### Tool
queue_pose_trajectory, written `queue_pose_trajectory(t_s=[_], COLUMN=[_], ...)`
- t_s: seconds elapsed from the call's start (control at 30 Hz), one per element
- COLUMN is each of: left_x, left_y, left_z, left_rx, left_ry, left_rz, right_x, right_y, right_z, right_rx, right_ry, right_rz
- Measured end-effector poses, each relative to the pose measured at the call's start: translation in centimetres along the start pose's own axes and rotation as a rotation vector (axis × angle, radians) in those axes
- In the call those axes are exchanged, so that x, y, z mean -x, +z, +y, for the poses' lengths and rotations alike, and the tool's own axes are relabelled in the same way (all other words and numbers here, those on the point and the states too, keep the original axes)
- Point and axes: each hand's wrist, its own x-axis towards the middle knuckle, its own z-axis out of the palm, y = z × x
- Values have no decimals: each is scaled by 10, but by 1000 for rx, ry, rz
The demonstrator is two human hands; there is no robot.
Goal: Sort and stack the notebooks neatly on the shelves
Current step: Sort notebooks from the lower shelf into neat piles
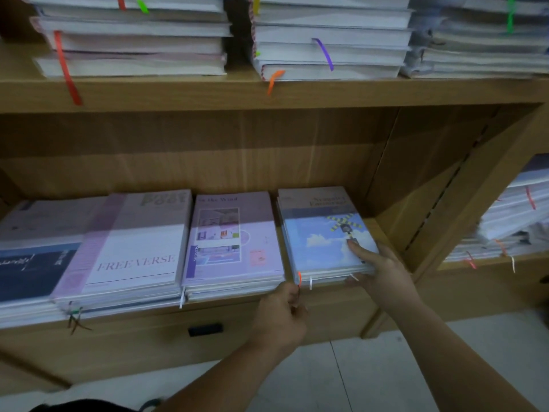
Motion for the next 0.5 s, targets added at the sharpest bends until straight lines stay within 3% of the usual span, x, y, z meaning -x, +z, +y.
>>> queue_pose_trajectory(t_s=[0.3,0.4,0.5], left_x=[-1,4,18], left_y=[-12,-25,-57], left_z=[4,17,40], left_rx=[-70,-62,-25], left_ry=[33,14,41], left_rz=[-40,-10,-18], right_x=[7,15,28], right_y=[-5,-16,-29], right_z=[-13,-37,-83], right_rx=[96,274,238], right_ry=[70,34,-3], right_rz=[-31,-59,-114])
